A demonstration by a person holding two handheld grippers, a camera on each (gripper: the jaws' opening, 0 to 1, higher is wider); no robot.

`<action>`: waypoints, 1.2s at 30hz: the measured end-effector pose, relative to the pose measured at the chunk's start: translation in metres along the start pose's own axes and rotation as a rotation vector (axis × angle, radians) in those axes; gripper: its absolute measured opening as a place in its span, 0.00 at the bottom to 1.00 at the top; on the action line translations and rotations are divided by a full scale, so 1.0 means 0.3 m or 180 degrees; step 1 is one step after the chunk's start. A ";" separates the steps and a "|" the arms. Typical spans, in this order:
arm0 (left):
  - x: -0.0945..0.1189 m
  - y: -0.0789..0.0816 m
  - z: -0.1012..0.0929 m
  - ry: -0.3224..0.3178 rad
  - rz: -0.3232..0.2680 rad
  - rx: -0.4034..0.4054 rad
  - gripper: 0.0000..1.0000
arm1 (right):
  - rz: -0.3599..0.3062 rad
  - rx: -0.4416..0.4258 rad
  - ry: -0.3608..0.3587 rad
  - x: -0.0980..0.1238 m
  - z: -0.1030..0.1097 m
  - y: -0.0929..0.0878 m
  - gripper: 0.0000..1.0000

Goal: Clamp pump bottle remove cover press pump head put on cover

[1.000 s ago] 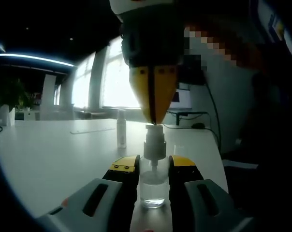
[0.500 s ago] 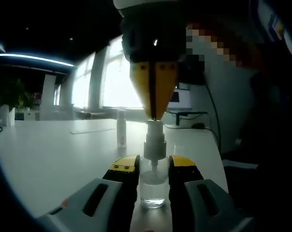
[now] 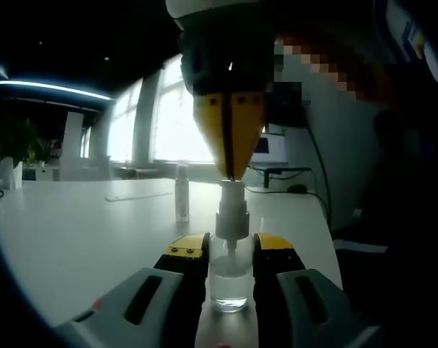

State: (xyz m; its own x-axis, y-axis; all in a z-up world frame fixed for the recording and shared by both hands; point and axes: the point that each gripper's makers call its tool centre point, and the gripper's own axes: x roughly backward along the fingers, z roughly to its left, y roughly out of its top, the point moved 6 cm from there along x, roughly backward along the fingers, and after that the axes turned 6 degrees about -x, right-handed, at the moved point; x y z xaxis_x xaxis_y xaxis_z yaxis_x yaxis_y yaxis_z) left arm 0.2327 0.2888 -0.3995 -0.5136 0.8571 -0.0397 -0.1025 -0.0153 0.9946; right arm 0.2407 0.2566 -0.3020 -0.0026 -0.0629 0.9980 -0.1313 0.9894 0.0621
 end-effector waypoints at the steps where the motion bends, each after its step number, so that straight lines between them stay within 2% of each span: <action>1: 0.000 0.000 0.001 -0.0001 0.0000 0.0001 0.15 | -0.0007 -0.0003 0.0008 0.000 0.000 -0.001 0.00; 18: -0.002 -0.001 0.004 -0.0002 0.0000 0.0000 0.15 | 0.0012 -0.0011 0.0062 -0.001 -0.004 0.001 0.00; 36: -0.002 -0.001 0.003 -0.0003 0.0001 0.0008 0.15 | 0.0043 0.0051 -0.0009 -0.001 0.001 0.003 0.00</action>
State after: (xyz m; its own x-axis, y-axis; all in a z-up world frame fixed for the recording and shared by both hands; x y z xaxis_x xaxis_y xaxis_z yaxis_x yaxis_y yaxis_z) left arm 0.2339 0.2888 -0.3998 -0.5127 0.8577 -0.0393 -0.1003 -0.0143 0.9949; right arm 0.2403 0.2575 -0.3023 -0.0072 -0.0501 0.9987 -0.1471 0.9879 0.0485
